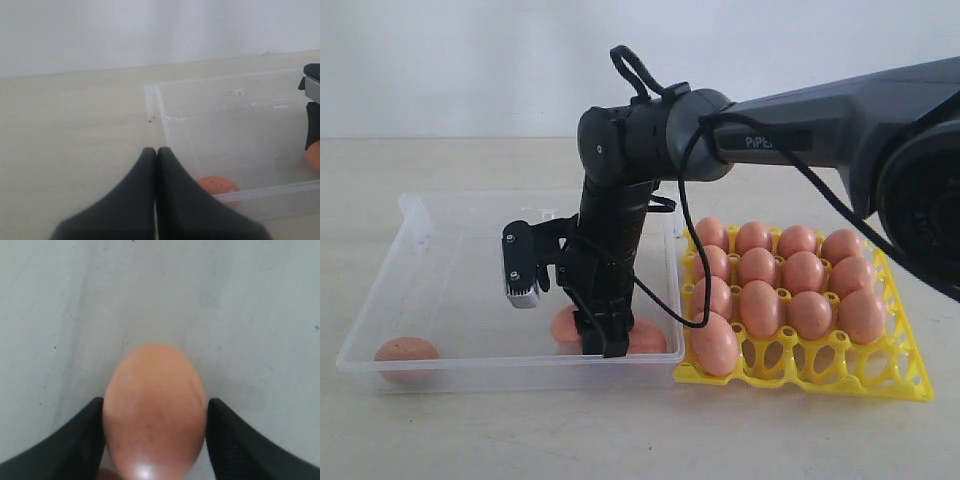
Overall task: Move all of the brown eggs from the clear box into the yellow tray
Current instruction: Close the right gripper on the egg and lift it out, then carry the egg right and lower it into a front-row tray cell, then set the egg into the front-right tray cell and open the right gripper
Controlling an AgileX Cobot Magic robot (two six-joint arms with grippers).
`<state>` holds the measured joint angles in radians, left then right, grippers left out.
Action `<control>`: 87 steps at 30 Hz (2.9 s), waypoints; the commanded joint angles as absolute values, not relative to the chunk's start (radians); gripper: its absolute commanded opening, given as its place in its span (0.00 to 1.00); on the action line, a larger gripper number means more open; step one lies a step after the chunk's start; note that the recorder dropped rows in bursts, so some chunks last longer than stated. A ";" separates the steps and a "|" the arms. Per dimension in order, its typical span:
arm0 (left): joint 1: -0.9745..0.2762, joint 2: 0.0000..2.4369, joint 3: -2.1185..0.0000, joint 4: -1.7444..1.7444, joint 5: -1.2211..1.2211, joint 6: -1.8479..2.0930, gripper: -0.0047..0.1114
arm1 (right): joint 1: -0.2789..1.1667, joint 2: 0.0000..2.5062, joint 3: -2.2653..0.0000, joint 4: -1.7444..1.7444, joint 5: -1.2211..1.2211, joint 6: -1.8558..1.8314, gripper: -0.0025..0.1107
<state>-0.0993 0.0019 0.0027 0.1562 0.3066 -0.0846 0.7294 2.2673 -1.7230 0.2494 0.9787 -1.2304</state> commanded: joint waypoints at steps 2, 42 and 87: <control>-0.103 0.000 0.000 0.146 0.307 -0.082 0.00 | 0.730 2.270 -1.719 0.273 0.985 -1.241 0.51; -0.103 0.000 0.000 0.068 0.309 -0.082 0.00 | 0.267 1.323 -0.605 -0.878 -0.713 1.042 0.02; -0.103 0.000 0.000 0.063 0.311 -0.082 0.00 | 0.209 1.677 -0.593 -1.677 -0.544 1.232 0.30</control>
<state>-0.0993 0.0019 0.0027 0.0708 0.3106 -0.0846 0.2097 1.6783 -0.5955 -1.6903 -0.5834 1.2153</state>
